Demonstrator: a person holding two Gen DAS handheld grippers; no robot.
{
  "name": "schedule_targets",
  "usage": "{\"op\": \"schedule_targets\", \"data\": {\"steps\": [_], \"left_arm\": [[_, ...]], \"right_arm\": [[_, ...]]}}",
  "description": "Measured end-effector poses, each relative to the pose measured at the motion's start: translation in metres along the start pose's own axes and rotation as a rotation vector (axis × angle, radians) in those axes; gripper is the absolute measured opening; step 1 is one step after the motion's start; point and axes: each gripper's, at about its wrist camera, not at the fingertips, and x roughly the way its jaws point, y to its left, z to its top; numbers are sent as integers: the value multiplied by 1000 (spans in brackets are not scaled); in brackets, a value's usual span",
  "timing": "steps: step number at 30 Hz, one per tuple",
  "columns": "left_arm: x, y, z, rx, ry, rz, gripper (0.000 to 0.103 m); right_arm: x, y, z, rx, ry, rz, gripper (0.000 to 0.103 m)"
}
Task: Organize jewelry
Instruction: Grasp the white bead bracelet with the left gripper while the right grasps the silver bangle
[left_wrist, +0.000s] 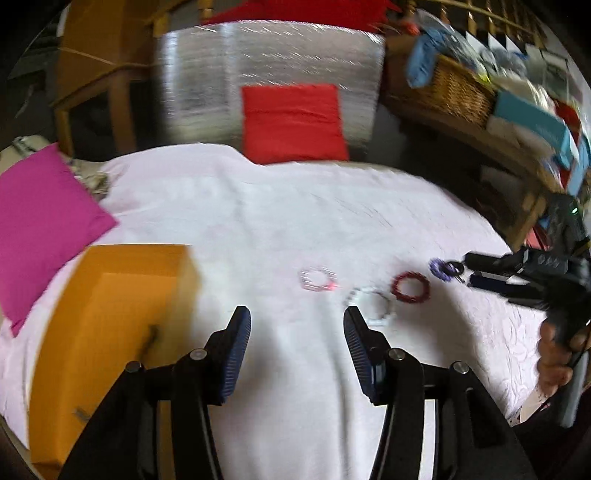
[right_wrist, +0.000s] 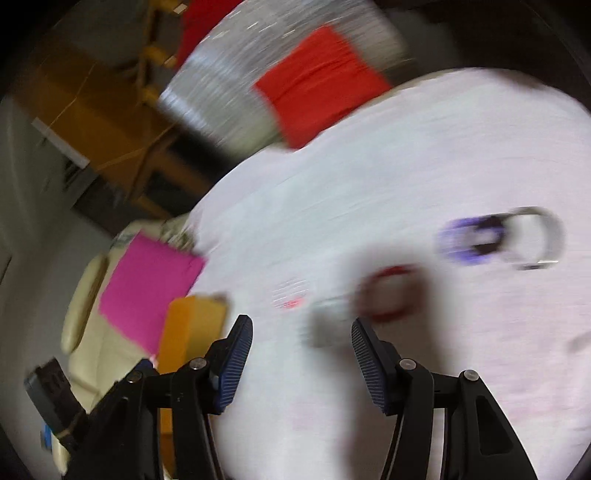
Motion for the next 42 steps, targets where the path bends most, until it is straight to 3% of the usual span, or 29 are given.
{"op": "schedule_targets", "data": {"steps": [5,11,21,28,31,33,34,42], "left_arm": [[36,-46,2,59,-25,-66,53],[77,-71,3,98,-8,-119,54],[102,-62,-3,84,61,-92,61],[102,-65,-2,116,65,-90,62],[104,-61,-2,92,77,-101,62],[106,-60,-3,79,96,-108,67],[107,-60,-4,78,103,-109,68],[122,-56,-14,24,212,-156,69]], "right_arm": [[-45,-66,25,120,-67,-75,49],[-56,-106,44,180,-70,-168,49],[-26,-93,44,3,29,-283,51],[-24,-106,51,78,-5,-295,51],[-17,-97,50,18,22,-306,51],[-12,-90,46,-33,52,-317,69],[-9,-85,44,-61,56,-335,72],[28,-69,29,-253,94,-517,74]]}}
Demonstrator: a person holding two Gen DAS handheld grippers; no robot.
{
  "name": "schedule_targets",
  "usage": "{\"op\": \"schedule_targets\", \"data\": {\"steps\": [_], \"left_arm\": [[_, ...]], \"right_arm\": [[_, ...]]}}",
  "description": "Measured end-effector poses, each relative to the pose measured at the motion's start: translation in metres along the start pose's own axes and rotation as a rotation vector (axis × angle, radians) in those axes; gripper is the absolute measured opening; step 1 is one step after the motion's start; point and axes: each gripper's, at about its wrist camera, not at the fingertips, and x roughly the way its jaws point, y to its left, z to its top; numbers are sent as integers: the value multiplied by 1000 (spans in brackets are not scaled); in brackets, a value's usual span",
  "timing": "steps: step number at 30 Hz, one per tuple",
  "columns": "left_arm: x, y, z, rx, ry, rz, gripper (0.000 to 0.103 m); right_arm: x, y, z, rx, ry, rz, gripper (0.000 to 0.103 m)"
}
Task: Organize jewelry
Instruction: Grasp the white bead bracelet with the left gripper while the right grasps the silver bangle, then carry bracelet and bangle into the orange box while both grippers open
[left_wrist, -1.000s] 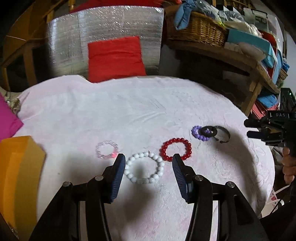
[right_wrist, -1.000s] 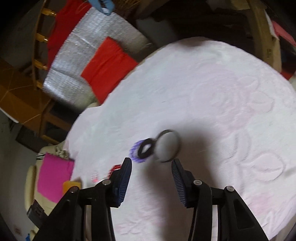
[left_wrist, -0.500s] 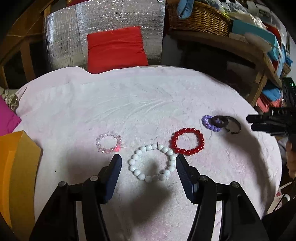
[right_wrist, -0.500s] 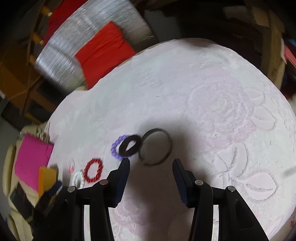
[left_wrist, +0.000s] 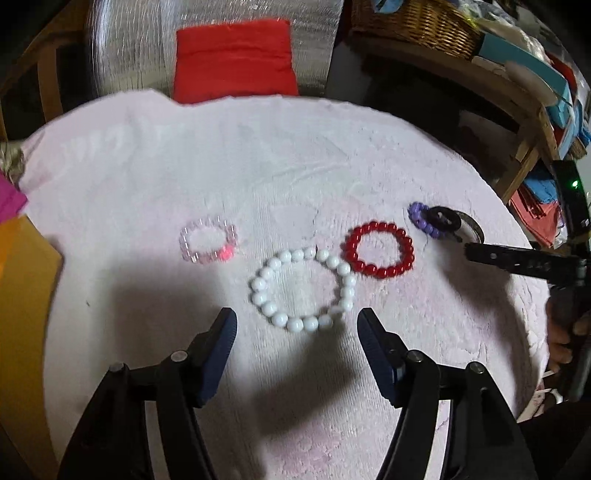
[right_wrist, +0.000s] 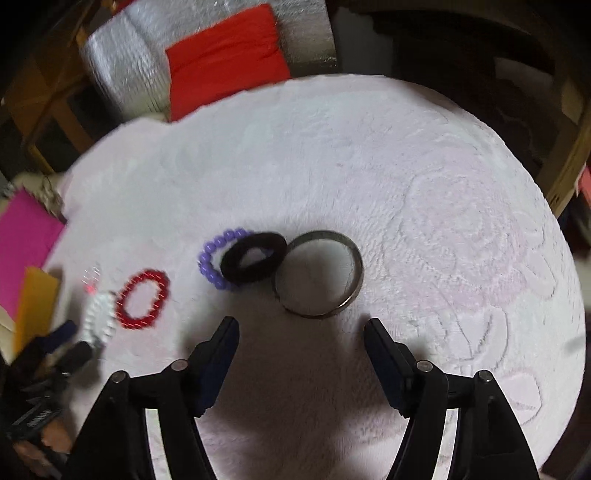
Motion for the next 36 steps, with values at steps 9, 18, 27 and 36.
{"op": "schedule_targets", "data": {"steps": [9,18,27,36], "left_arm": [[5,14,2,-72,15,-57,69],[13,-2,6,15,-4,-58,69],[11,-1,5,21,-10,-69,19],[-13,8,4,-11,-64,-103,9]], "right_arm": [[20,11,11,-53,-69,-137,77],[16,0,23,-10,-35,-109,63],[-7,-18,15,68,2,-28,63],[-41,-31,7,200,-100,93,63]]}}
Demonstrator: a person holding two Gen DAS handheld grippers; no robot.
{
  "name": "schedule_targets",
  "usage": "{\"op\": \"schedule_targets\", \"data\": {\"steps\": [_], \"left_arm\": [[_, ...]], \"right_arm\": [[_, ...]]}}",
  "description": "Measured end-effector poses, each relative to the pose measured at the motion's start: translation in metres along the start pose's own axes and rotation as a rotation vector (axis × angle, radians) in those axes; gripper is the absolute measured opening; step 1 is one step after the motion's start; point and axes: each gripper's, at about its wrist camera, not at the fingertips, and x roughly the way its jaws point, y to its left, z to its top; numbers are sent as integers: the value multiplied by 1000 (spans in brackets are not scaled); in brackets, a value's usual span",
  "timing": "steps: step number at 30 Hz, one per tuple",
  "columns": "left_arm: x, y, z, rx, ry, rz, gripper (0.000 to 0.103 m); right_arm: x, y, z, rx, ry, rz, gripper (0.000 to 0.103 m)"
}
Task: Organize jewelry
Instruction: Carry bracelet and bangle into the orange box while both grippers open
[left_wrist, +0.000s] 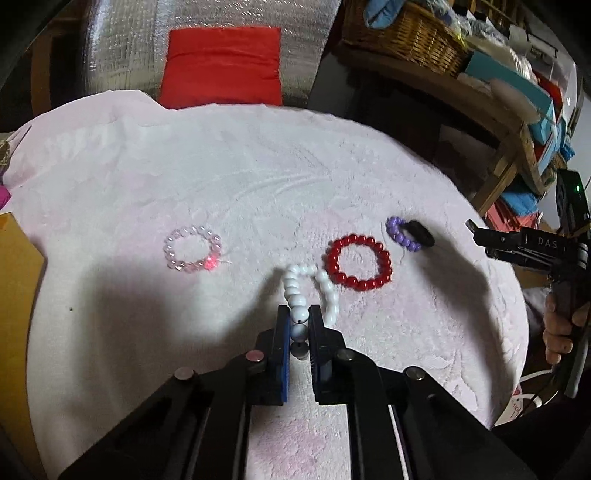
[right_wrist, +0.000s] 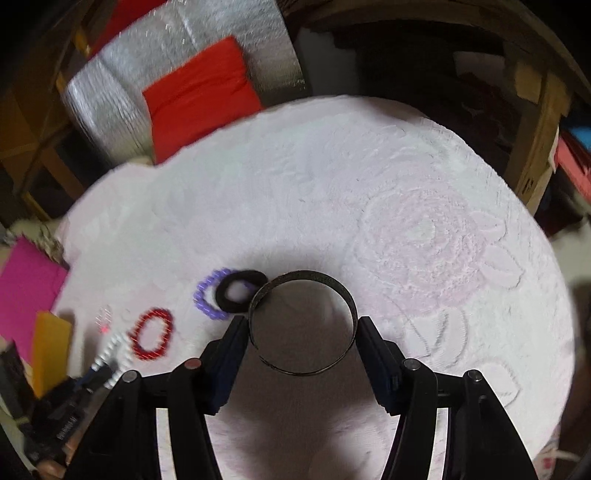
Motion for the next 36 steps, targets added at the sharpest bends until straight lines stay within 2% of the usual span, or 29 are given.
{"op": "schedule_targets", "data": {"steps": [6,15,23,27,29,33,36], "left_arm": [[-22,17,5,-48,-56,0,9],[-58,32,9,-63,-154,24,9],[-116,39,7,-95,-283,66,9],[-164,51,1,-135,-366,116,9],[-194,63,-6,-151,-396,178,9],[-232,92,-17,-205,-414,268,9],[-254,119,-30,-239,-421,372,9]], "right_arm": [[-4,31,-1,-25,-36,123,63],[11,88,-13,-94,-22,221,63],[12,137,-28,-136,-51,337,63],[8,172,-44,-184,-68,416,63],[5,193,-53,-216,-69,458,63],[-5,242,-74,-295,-67,544,63],[-12,286,-92,-361,-39,602,63]]}}
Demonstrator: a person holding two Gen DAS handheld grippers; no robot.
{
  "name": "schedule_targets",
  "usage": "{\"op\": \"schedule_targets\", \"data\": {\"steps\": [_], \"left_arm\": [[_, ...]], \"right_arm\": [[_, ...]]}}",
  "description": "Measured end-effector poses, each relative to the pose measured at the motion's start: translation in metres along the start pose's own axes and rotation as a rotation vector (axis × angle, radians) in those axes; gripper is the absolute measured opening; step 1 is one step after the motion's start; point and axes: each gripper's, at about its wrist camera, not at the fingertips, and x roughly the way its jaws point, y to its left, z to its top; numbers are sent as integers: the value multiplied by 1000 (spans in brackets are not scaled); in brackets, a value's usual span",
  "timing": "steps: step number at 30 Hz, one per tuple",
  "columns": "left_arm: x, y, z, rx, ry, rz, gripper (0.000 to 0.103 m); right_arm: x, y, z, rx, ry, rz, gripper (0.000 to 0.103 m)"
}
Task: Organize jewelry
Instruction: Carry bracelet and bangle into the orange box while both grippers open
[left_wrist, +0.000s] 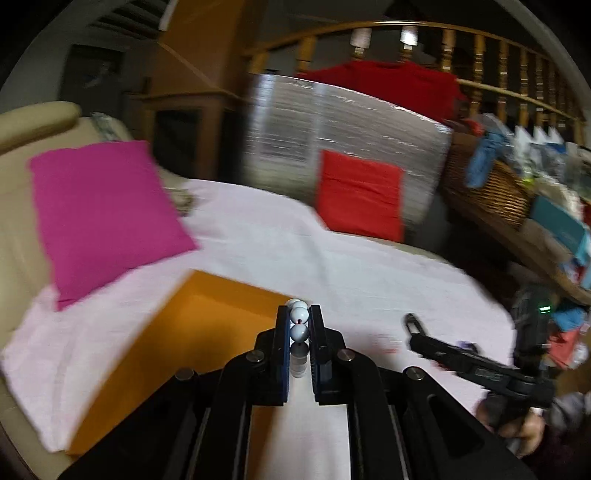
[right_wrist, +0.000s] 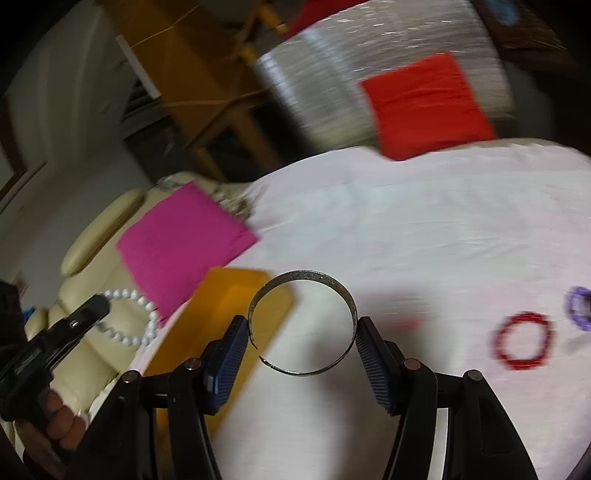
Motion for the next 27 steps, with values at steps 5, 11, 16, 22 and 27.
{"op": "schedule_targets", "data": {"steps": [5,11,16,22,27], "left_arm": [[2,54,-16,-85,42,79,9],[13,85,-33,-138,85,101,9],[19,95,-52,-131,143,120,9],[38,102,-72,-138,228,151,10],[50,106,-76,-157,264,168,32]], "right_arm": [[39,59,1,-75,65,54,63],[100,110,-1,-130,175,39,63],[150,127,1,-146,268,-16,63],[201,122,13,-86,300,-80,70],[200,106,28,-21,296,-71,72]]}}
